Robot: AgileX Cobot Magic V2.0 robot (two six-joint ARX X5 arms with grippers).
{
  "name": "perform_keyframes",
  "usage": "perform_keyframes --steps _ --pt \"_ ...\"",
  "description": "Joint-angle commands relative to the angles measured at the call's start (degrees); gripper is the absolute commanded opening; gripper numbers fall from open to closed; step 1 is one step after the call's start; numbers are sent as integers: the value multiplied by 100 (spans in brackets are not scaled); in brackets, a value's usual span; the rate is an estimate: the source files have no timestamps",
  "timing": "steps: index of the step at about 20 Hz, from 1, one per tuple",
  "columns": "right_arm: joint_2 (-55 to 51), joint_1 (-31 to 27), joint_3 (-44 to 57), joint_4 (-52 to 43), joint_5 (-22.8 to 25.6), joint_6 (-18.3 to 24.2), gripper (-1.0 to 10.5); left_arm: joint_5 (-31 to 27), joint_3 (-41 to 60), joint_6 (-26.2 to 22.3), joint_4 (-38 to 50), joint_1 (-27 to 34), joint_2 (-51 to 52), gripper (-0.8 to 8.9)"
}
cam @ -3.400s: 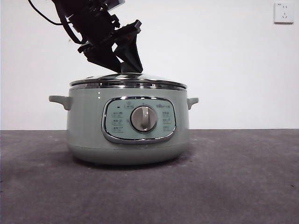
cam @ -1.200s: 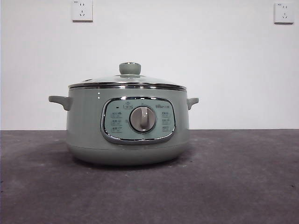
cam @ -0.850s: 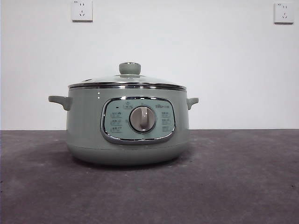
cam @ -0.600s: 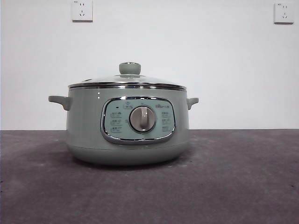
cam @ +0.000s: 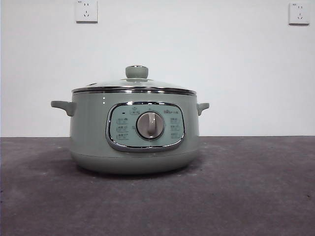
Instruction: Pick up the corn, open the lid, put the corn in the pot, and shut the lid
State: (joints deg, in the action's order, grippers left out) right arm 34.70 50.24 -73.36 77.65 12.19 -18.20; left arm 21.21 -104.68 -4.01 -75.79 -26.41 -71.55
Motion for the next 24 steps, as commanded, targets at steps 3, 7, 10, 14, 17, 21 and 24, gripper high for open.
perform_keyframes --steps 3,7,10,14,17,21,24 --pt "-9 4 63 146 26 20 1 20 -11 -52 26 -13 4 -4" --pt "-9 4 63 146 26 20 1 20 -11 -28 50 -13 -44 -4" --pt "-9 4 63 146 26 20 1 20 -11 50 107 -13 -46 -4" --pt "-9 4 63 146 26 20 1 -20 2 -463 1554 188 118 -4" --pt "-9 4 63 146 26 20 1 103 116 -765 2903 660 459 -4" --pt "-9 4 63 146 26 20 1 625 1335 -826 4288 1530 1394 -4" --pt "-9 4 63 146 26 20 1 385 3195 -826 5239 2203 2492 -4"
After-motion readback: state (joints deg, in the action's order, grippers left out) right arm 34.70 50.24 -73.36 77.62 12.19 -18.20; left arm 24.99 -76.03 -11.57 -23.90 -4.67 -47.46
